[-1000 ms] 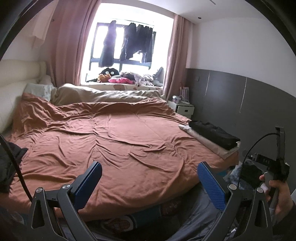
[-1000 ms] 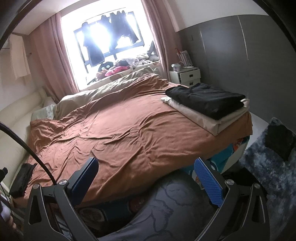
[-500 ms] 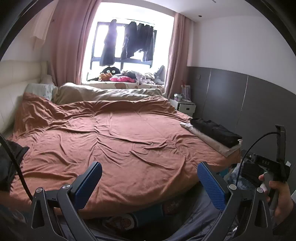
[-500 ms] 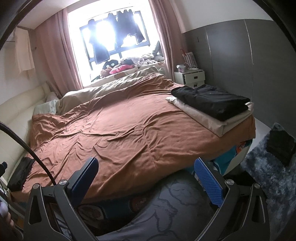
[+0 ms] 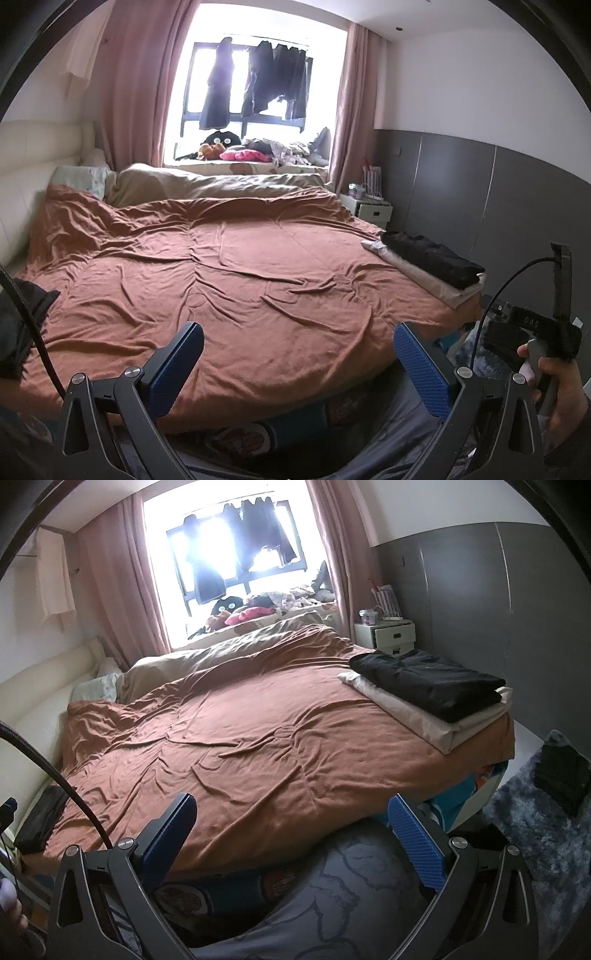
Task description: Fold large clothes
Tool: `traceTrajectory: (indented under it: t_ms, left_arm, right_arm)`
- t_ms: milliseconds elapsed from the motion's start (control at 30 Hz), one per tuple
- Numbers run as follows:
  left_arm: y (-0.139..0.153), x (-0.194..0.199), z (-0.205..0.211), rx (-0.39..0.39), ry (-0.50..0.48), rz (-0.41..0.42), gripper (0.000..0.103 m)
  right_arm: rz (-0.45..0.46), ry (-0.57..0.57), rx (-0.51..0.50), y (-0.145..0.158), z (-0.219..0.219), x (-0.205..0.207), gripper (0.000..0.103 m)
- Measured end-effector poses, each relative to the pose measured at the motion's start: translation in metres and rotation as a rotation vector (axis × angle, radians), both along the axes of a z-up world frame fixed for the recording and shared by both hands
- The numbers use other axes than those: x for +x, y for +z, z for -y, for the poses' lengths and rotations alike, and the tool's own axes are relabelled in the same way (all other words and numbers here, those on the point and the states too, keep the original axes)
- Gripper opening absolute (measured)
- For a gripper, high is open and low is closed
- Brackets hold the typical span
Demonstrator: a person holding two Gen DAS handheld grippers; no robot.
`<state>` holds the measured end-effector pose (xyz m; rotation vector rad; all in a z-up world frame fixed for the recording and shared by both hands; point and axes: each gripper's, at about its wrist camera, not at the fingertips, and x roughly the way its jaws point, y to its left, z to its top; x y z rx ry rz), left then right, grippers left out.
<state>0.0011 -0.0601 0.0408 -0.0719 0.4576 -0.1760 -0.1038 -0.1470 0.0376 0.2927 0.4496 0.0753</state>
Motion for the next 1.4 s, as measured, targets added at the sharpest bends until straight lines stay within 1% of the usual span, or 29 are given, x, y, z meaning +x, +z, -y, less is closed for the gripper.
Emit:
traceTrajectory:
  t_ms: [267,400,900,1400]
  left_arm:
    - [-0.002,-0.005,-0.004,0.011,0.007,0.012,0.103]
    - [-0.001,-0.008,-0.005,0.007,0.002,0.026,0.103]
    - [0.002,-0.014,-0.006,0.033,0.009,0.045,0.103]
    - [0.003,-0.015,-0.003,0.043,0.013,0.058,0.103]
  right_arm:
    - [0.001,0.007,-0.01,0.002,-0.005,0.0,0.103]
    - [0.0,0.017,0.009,0.004,-0.006,0.0,0.103]
    - [0.019,0.027,-0.032,0.004,-0.019,-0.006,0.103]
    - [0.035,0.007,-0.056,0.005,-0.008,-0.006,0.103]
